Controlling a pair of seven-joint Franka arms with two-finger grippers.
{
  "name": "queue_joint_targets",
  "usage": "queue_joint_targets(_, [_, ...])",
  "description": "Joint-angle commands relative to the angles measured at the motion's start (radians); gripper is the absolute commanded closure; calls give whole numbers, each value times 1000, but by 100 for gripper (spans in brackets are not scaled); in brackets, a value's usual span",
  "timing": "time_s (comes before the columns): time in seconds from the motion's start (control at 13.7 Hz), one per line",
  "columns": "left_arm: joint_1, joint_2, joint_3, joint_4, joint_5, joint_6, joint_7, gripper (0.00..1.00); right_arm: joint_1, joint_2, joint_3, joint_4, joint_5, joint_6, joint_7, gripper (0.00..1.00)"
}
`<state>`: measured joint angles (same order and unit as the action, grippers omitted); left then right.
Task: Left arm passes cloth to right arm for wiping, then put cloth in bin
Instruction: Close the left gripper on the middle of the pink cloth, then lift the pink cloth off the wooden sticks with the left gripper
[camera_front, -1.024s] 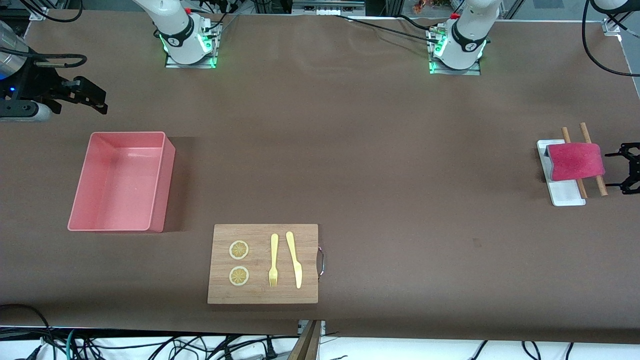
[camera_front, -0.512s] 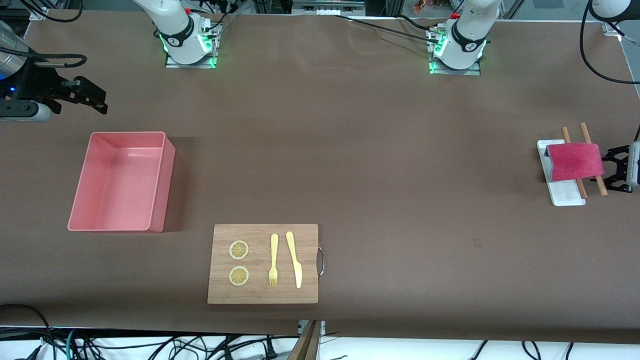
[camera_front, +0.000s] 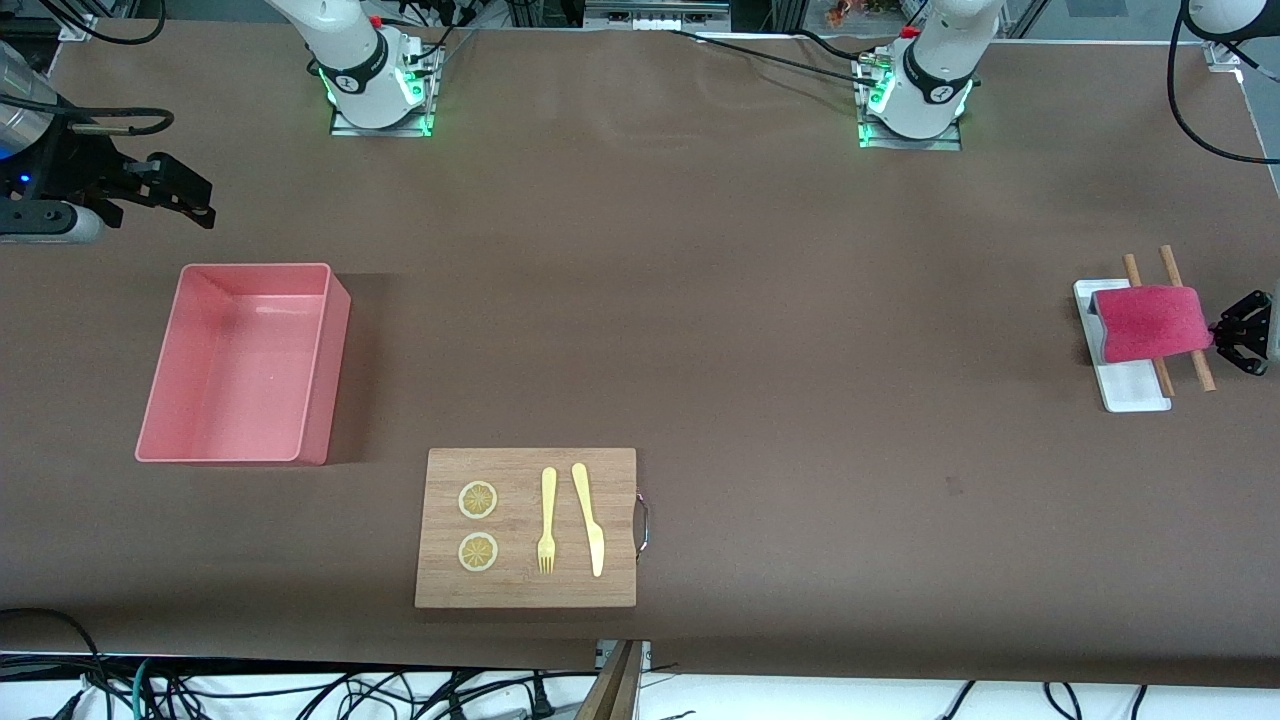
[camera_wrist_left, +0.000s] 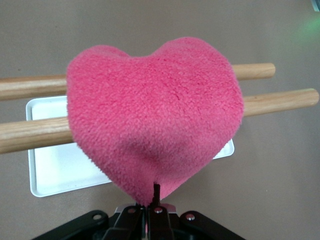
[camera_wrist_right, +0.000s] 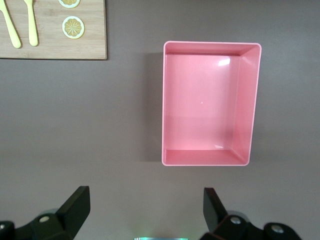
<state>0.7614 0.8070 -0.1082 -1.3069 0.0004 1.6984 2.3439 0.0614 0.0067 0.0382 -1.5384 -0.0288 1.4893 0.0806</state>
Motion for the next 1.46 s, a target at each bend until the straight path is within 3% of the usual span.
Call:
queue_joint_targets(0.0, [9, -29, -2, 17, -2, -36, 45, 100, 5, 4, -1, 15, -14, -3, -10, 0])
queue_joint_targets(0.29, [4, -126, 19, 29, 3, -136, -70, 100, 5, 4, -1, 15, -14, -3, -9, 0])
queue_joint_targets(0.66, [-40, -259, 5, 28, 62, -294, -395, 100, -2, 10, -4, 15, -8, -1, -10, 0])
queue_joint_targets(0.95, [-135, -296, 4, 28, 64, -391, -735, 100, -3, 6, -14, 17, -3, -10, -13, 0])
queue_joint_targets(1.17, [-241, -308, -1, 28, 46, -444, -966, 100, -3, -20, -14, 87, 0, -70, -12, 0])
queue_joint_targets(1.39, [-319, -319, -50, 31, -9, -453, -1205, 100, 0, -10, 0, 104, 12, -153, -10, 0])
